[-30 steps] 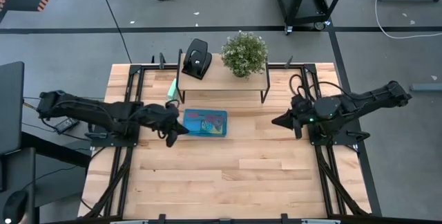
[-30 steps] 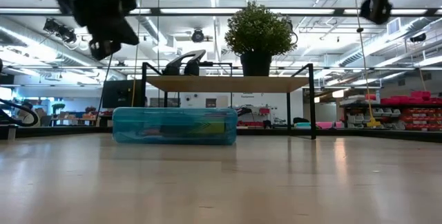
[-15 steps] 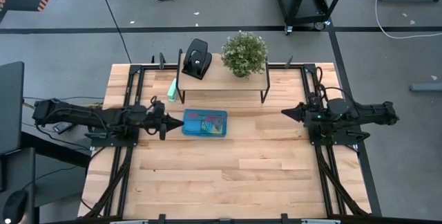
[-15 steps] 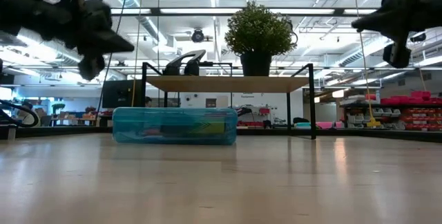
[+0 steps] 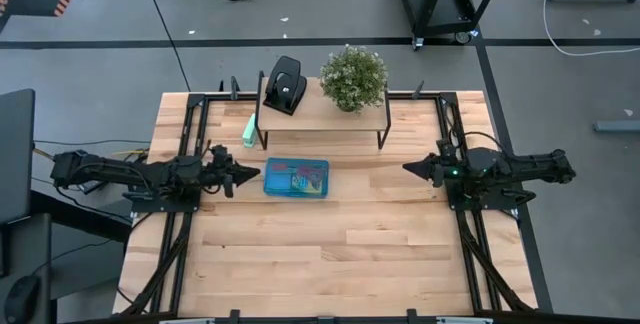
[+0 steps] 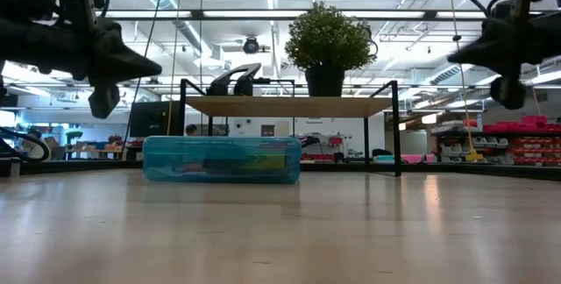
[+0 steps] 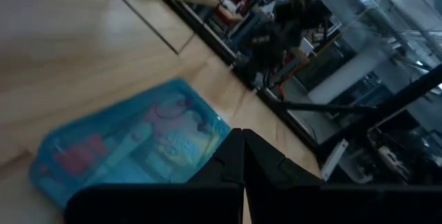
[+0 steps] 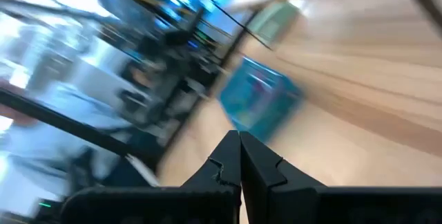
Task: Pack school essentials
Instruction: Return to Home Position
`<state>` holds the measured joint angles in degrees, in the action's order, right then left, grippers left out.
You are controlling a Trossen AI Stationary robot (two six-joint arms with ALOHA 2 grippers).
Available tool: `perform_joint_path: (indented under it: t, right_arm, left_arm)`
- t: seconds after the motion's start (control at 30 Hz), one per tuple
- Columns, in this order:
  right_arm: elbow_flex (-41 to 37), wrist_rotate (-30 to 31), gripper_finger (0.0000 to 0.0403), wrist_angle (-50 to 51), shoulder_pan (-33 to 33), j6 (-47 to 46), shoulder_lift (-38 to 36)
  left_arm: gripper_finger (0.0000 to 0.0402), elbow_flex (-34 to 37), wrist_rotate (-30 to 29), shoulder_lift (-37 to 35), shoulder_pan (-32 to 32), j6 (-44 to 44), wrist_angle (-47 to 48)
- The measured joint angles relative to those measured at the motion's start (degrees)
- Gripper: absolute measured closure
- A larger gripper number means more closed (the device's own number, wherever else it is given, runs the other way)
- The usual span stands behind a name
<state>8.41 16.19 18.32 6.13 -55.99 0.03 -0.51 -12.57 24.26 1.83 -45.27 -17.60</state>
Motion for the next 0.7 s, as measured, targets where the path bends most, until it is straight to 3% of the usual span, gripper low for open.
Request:
perform_joint_path:
  t: [0.2, 0.33, 0.53, 0.7]
  right_arm:
    - [-7.5, -1.2, 0.0396, -20.2, 0.0, 1.8, 0.6]
    - [-8.0, -2.7, 0.0396, -20.7, 0.0, 7.4, 1.0]
    - [-7.9, -8.2, 0.0392, -19.7, 0.0, 26.0, 1.0]
    - [-7.9, -12.2, 0.0382, -19.0, 0.0, 36.9, 1.5]
  left_arm:
    - [0.0399, 0.0, -1.5, -2.5, 0.0, 0.8, -0.6]
    - [0.0396, 0.0, 3.2, -2.7, 0.0, 3.5, -0.7]
    - [0.0391, 0.0, 11.9, -2.7, 0.0, 22.3, -1.0]
    - [0.0383, 0.0, 12.2, -2.6, 0.0, 29.2, -0.9]
